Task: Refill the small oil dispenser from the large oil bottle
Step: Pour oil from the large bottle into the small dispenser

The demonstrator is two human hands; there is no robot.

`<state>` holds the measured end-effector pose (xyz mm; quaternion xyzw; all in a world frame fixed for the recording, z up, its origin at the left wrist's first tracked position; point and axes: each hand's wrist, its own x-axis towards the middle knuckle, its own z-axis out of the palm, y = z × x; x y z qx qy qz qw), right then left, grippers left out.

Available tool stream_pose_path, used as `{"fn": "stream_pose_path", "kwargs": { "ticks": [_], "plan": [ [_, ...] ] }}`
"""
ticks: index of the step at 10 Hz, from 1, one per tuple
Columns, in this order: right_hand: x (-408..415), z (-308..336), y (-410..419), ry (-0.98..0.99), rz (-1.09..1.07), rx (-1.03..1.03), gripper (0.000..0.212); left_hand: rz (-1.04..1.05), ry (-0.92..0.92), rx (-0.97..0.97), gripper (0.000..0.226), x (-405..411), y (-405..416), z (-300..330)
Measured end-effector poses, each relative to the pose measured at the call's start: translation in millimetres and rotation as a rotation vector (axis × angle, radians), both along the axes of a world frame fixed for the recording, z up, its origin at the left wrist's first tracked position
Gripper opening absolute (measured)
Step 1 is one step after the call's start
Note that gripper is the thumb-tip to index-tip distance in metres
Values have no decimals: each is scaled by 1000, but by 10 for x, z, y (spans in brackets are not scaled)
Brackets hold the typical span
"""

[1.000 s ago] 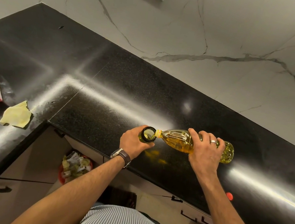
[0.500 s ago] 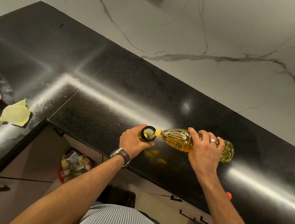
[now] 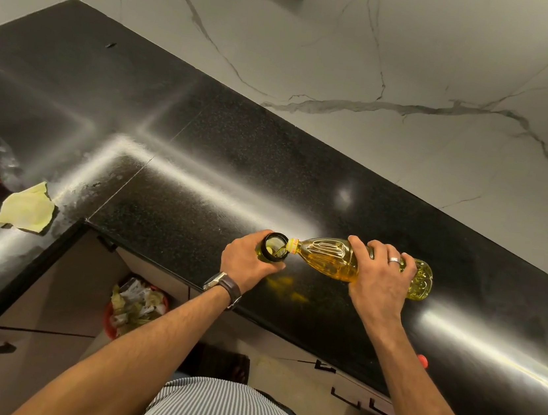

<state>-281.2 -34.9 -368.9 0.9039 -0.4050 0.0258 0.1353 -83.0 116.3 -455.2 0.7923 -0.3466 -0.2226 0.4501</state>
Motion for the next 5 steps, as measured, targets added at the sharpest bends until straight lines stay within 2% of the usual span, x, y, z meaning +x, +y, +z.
{"fn": "stream_pose_path", "kwargs": {
  "ticks": [5],
  "plan": [
    [9,7,-1,0,-3,4,83,7,-3,-3,61,-3,-3,-14]
  ]
}}
